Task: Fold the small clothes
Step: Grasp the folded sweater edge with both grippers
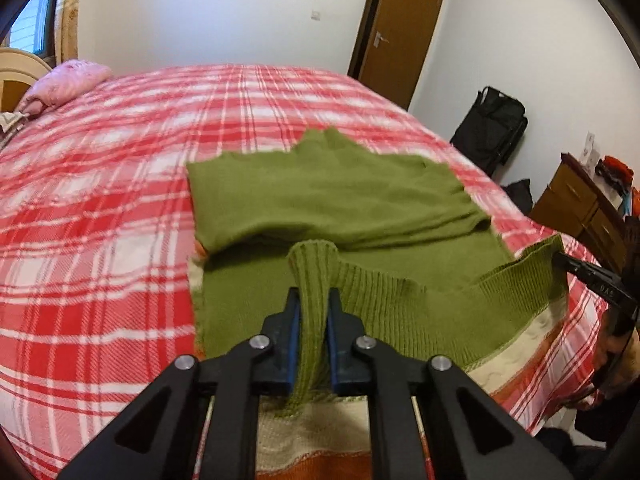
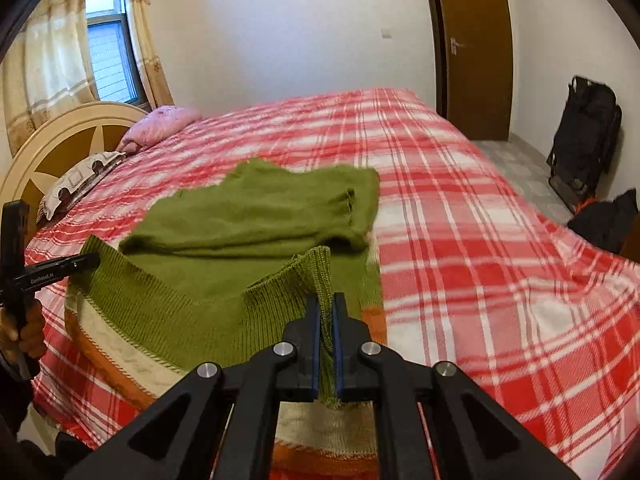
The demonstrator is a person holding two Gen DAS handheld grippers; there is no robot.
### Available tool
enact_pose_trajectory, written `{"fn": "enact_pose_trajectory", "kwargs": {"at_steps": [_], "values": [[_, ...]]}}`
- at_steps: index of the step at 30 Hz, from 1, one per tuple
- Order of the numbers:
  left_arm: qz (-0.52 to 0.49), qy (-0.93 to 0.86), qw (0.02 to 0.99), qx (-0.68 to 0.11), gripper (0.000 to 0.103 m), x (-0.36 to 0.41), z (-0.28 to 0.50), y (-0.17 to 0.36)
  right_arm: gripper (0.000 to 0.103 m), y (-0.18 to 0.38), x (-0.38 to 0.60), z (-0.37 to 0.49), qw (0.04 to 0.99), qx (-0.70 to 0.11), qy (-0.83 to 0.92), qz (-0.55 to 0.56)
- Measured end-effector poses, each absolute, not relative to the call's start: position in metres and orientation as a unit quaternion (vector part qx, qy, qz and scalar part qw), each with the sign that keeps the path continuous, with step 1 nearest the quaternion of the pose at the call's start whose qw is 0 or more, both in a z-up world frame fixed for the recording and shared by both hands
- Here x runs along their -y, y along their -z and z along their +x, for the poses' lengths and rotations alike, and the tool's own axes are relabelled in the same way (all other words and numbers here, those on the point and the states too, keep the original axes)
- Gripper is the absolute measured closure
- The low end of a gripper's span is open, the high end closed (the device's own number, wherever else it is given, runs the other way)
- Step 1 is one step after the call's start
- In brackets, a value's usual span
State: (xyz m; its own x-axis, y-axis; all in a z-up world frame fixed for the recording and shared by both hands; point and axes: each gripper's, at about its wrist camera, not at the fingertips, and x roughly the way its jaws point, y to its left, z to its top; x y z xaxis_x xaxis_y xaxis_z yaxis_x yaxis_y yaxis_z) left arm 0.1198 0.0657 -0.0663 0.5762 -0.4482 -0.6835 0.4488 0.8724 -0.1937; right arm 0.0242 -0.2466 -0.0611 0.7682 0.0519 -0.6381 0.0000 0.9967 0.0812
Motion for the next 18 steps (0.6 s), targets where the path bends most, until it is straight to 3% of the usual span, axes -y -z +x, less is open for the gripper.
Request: {"fn": "enact_pose_trajectory", "kwargs": {"at_steps": [8,10,18], "values": [[-0.02,0.219,0.911,-0.348,0.091,-0.073,0.146,0.032,0.099,0.017,0.234,0.066,0.955,-0.296,-0.018,-0.006],[-0.027,0.199,0.918,-0.342,0.096,-0.078,0.158,0.028,0.099,0.013,0.234,0.082,0.956,-0.294,-0.018,-0.007],[-0.026,0.159,0.924,-0.346,0.096,-0.088,0.204,0.029,0.1,0.03,0.228,0.137,0.947,-0.321,-0.012,-0.029]]}}
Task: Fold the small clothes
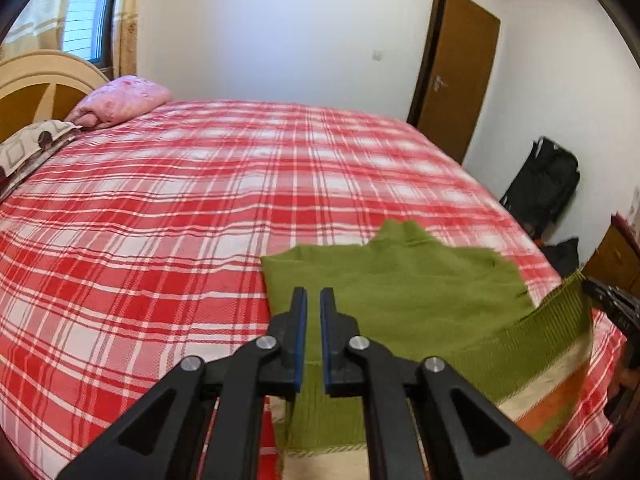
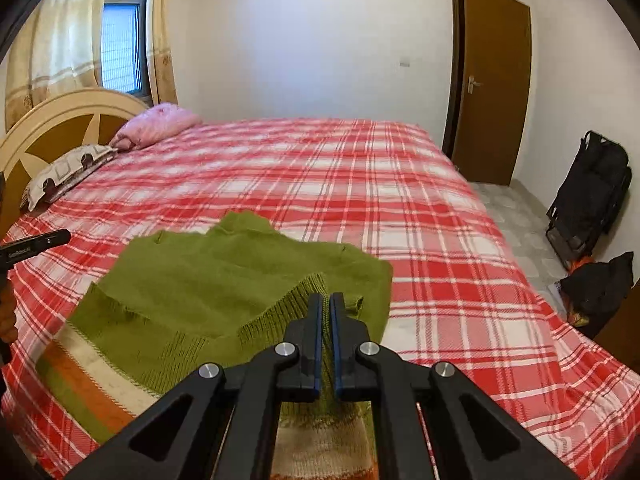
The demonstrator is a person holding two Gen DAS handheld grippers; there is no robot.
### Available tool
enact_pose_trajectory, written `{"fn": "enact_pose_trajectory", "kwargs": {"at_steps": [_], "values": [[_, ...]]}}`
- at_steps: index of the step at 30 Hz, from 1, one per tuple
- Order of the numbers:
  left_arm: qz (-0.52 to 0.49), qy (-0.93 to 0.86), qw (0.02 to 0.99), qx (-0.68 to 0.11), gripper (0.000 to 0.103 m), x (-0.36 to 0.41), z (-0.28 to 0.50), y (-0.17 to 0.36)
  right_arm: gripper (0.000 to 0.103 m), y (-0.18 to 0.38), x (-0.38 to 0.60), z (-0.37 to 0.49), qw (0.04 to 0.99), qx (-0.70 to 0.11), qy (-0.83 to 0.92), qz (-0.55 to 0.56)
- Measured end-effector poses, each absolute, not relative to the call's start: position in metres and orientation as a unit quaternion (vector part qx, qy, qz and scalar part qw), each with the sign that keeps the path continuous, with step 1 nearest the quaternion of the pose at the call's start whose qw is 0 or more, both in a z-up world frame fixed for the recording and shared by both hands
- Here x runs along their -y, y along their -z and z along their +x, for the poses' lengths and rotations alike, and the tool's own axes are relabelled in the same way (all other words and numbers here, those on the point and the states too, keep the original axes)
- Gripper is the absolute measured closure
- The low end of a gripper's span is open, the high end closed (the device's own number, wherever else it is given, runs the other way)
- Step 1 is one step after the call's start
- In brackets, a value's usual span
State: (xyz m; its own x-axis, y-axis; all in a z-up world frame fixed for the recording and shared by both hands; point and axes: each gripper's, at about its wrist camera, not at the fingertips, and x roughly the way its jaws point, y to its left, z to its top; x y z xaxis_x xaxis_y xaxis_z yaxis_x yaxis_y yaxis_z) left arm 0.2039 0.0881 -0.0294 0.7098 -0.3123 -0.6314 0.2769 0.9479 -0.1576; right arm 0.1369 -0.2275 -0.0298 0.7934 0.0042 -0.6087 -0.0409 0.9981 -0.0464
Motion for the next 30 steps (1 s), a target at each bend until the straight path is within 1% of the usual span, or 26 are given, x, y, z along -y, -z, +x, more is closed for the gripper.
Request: {"fn": "enact_pose_trajectory", "kwargs": {"at_steps": [2,3,4,5,6,10,11,12,13,14,15,16,17,18,19,25,30], "values": [[-0.005,0.181,0.913,-0.367,0.085,-0.088,0.203,0.037,0.1,0.034,0.228,0.133,0.946,-0.323,-0.013,-0.031],[0.011,0.181,0.908,-0.378,0.061,-0.086,0.201,0.042,0.1,0.037,0.23,0.129,0.945,-0.325,-0.012,-0.033],[0.025,0.18,0.902,-0.391,0.031,-0.085,0.2,0.05,0.1,0.039,0.231,0.126,0.945,-0.326,-0.012,-0.031],[0.032,0.187,0.899,-0.395,0.022,-0.084,0.198,0.056,0.1,0.041,0.234,0.123,0.945,-0.327,-0.011,-0.026],[0.038,0.196,0.897,-0.395,0.019,-0.083,0.194,0.061,0.1,0.042,0.236,0.12,0.944,-0.328,-0.01,-0.022],[0.085,0.195,0.883,-0.419,0.019,-0.069,0.19,0.085,0.1,0.046,0.242,0.11,0.944,-0.329,-0.005,-0.004],[0.085,0.193,0.88,-0.426,0.021,-0.066,0.191,0.091,0.1,0.046,0.243,0.109,0.944,-0.329,-0.004,-0.002],[0.079,0.195,0.876,-0.435,0.027,-0.064,0.192,0.096,0.1,0.047,0.243,0.107,0.944,-0.329,-0.003,-0.001],[0.069,0.199,0.871,-0.444,0.045,-0.062,0.195,0.101,0.1,0.047,0.243,0.106,0.944,-0.329,-0.003,-0.001],[0.063,0.2,0.866,-0.454,0.057,-0.061,0.197,0.105,0.1,0.047,0.242,0.106,0.944,-0.33,-0.002,-0.001],[0.061,0.195,0.861,-0.466,0.081,-0.059,0.199,0.111,0.1,0.047,0.242,0.106,0.944,-0.33,-0.002,0.0],[0.051,0.193,0.855,-0.48,0.086,-0.059,0.202,0.118,0.1,0.048,0.241,0.106,0.944,-0.331,-0.002,0.0],[0.037,0.193,0.859,-0.474,0.087,-0.061,0.2,0.118,0.1,0.049,0.24,0.106,0.943,-0.332,-0.002,0.0],[0.033,0.195,0.861,-0.469,0.091,-0.061,0.197,0.117,0.1,0.049,0.239,0.105,0.943,-0.333,-0.002,-0.001],[0.032,0.199,0.862,-0.465,0.092,-0.061,0.194,0.116,0.1,0.05,0.238,0.105,0.942,-0.334,-0.002,-0.001],[0.022,0.21,0.881,-0.423,0.092,-0.067,0.171,0.086,0.1,0.038,0.237,0.1,0.947,-0.322,0.0,0.0],[0.0,0.211,0.893,-0.398,0.092,-0.072,0.173,0.056,0.1,0.016,0.232,0.104,0.954,-0.299,0.0,-0.019]]}}
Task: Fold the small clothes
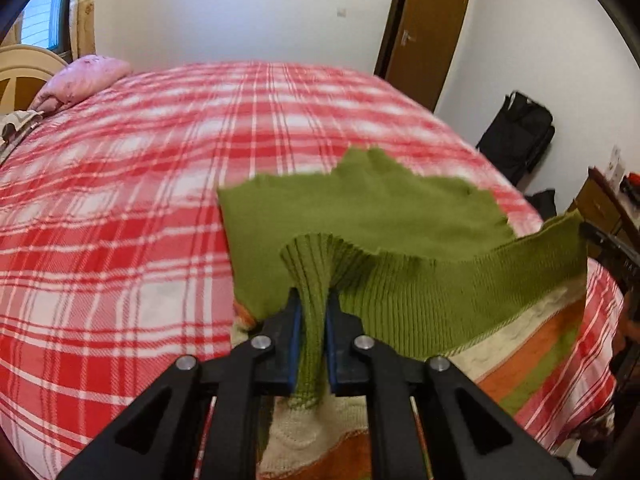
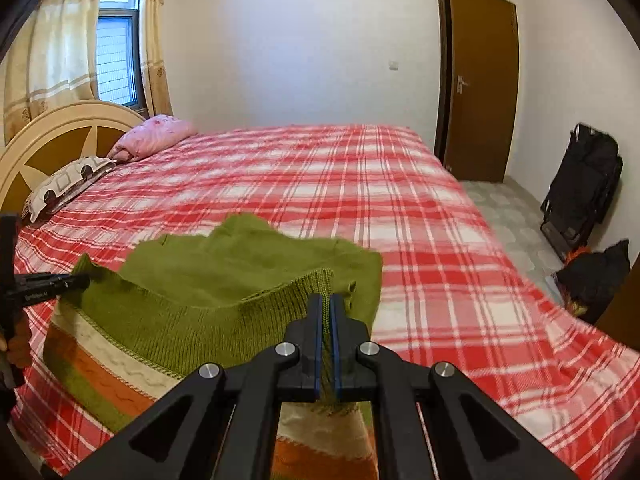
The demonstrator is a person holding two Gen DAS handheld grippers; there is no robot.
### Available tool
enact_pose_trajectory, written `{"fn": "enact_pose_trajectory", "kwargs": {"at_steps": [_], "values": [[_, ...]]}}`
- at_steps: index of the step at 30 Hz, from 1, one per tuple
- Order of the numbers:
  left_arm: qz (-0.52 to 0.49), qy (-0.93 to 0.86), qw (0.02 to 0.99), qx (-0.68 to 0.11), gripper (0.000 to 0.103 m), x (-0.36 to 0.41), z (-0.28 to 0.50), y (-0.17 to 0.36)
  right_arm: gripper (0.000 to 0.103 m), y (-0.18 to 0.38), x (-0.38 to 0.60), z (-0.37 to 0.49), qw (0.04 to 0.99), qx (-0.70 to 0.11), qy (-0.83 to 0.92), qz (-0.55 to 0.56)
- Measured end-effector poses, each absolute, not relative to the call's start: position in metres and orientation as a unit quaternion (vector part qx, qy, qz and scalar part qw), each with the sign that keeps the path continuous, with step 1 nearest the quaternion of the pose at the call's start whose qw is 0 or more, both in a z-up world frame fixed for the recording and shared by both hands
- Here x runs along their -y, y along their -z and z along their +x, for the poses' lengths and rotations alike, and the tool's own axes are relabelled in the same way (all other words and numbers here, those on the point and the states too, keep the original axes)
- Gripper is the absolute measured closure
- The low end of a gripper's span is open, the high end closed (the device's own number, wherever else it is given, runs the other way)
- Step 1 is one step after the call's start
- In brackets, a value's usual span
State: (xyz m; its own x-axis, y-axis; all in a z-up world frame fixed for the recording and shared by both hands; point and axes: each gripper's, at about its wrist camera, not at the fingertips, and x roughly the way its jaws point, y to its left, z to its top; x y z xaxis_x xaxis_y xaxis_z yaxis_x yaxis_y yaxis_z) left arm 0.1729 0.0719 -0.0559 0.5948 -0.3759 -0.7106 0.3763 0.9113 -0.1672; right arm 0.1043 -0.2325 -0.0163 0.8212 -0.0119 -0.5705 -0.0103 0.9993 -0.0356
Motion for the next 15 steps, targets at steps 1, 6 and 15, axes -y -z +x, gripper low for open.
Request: {"fn": "enact_pose_trajectory", "kwargs": {"at_steps": [1,6,15], "values": [[-0.002,0.21,0.896,-0.392,0.092,-0.071,0.176,0.05,0.1,0.012,0.231,0.108,0.955,-0.295,0.001,-0.027],[-0.018,0.188,0.908,-0.373,0.092,-0.071,0.207,0.029,0.1,-0.005,0.226,0.144,0.959,-0.28,0.007,-0.047],[-0.047,0.119,0.92,-0.37,0.092,-0.073,0.279,0.036,0.103,0.014,0.227,0.238,0.956,-0.271,0.062,-0.095]]}}
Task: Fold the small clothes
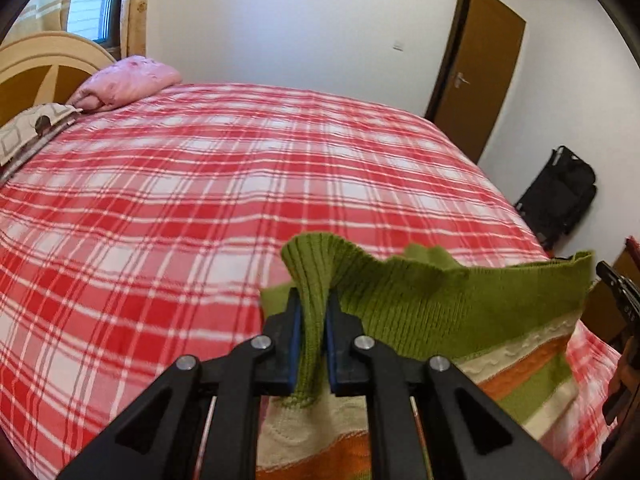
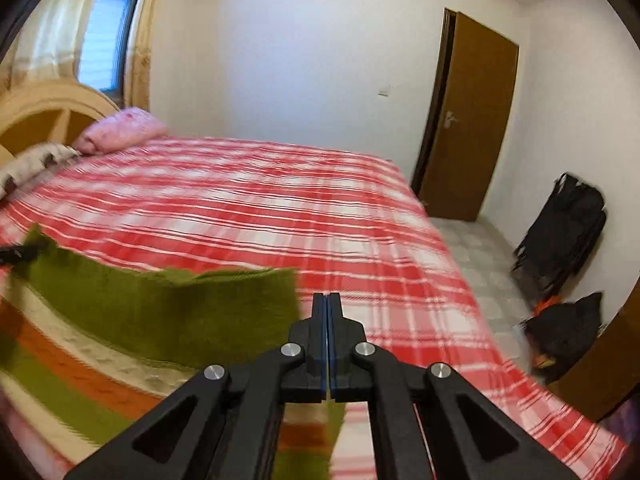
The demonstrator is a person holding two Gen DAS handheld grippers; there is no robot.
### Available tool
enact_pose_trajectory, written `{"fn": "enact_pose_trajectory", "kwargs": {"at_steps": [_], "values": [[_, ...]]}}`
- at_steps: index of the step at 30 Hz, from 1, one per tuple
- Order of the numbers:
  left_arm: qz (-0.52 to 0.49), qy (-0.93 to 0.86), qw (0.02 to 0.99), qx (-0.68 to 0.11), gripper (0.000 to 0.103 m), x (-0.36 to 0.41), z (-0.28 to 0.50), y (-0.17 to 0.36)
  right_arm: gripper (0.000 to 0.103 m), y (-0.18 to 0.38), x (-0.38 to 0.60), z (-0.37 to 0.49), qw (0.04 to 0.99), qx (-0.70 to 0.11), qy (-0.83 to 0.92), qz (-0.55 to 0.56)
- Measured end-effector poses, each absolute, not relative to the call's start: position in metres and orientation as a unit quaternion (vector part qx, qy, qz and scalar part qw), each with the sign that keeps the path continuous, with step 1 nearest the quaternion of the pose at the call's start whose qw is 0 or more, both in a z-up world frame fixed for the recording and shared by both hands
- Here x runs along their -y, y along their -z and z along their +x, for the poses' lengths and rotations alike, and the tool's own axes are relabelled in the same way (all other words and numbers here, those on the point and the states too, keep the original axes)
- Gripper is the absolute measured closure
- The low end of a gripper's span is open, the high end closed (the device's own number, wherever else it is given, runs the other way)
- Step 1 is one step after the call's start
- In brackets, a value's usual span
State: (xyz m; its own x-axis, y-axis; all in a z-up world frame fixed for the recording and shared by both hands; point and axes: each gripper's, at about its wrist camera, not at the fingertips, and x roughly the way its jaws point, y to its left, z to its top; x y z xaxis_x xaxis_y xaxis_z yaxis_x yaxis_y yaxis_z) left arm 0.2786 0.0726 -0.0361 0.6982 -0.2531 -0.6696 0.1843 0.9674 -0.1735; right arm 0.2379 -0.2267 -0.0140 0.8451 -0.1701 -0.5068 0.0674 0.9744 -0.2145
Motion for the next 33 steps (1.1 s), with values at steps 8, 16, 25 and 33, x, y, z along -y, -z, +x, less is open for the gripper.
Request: {"fn": "enact_pose_trajectory", "kwargs": {"at_steps": [8,16,25,33], "values": [[-0.013,0.074,0.914,-0.399,0.092,-0.047,0.333,0.083,0.103,0.064,0.257,0.294,0.945,-0.314,0.084,-0.034],[-0.018,0.084,0.899,-0.428,0.091,-0.051,0.333,0.115,0.102,0.069,0.265,0.299,0.926,-0.367,-0.037,0.076],[-0.033,0.082,0.901,-0.424,0.09,-0.053,0.332,0.118,0.102,0.114,0.263,0.326,0.886,-0.427,-0.07,0.168],[-0.047,0.087,0.902,-0.42,0.089,-0.057,0.332,0.123,0.027,0.099,0.286,0.32,0.881,-0.406,-0.083,0.227]]}}
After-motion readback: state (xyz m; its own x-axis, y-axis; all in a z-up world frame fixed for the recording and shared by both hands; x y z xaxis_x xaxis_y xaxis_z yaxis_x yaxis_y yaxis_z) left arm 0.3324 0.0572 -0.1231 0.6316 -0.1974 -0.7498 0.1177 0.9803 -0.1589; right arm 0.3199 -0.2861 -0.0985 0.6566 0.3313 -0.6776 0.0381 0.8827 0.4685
